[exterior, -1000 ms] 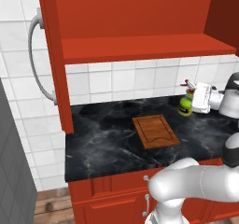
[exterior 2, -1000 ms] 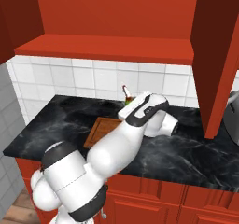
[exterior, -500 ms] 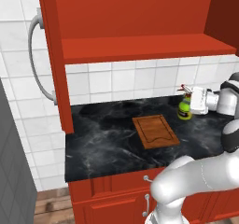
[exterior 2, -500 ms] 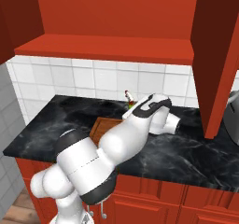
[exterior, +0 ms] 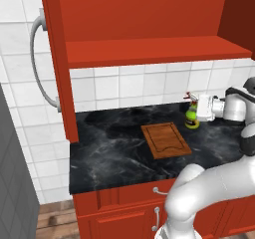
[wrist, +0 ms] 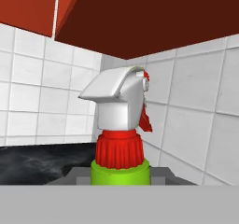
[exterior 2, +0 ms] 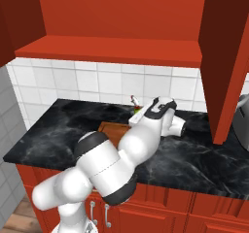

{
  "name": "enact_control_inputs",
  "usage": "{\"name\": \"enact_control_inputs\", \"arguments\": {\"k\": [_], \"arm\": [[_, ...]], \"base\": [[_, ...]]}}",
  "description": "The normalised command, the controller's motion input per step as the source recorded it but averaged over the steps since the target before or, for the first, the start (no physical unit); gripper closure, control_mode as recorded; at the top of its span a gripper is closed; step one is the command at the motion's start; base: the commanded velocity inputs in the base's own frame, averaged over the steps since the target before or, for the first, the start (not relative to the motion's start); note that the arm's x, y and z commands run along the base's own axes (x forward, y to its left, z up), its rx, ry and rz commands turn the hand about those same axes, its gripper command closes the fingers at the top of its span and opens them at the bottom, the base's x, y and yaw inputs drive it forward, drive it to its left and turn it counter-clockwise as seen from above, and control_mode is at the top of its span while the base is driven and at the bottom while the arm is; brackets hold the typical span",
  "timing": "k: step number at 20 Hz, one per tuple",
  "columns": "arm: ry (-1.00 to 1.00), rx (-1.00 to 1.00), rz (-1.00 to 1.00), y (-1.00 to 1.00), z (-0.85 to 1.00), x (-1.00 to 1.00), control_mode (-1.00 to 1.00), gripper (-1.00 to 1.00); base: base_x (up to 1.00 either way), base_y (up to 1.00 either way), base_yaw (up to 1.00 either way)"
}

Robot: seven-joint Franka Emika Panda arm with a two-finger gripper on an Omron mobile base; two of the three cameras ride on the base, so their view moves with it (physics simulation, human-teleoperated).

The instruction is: Grab the spray bottle from the cabinet, then place it next to the cutting board for sanitizing. Then grab the dish brush from the countertop next to the sink and place it next to the cutting board.

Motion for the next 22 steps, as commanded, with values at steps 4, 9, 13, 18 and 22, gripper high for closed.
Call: {"name": "enact_control_inputs", "arguments": {"k": [4,9,13,18,22], "arm": [[0.00,0.00,0.04,-0.06,-0.28,0.31,-1.00,1.00],[0.00,0.00,0.05,-0.13,-0.23,0.29,-1.00,1.00],[0.00,0.00,0.04,-0.11,-0.24,0.21,-1.00,1.00],[0.04,0.00,0.01,-0.02,-0.39,0.12,-1.00,1.00],[0.05,0.00,0.01,0.00,-0.57,0.00,-1.00,1.00]], "base": [[0.00,0.00,0.00],[0.00,0.00,0.00],[0.00,0.00,0.00],[0.00,0.00,0.00],[0.00,0.00,0.00]]}}
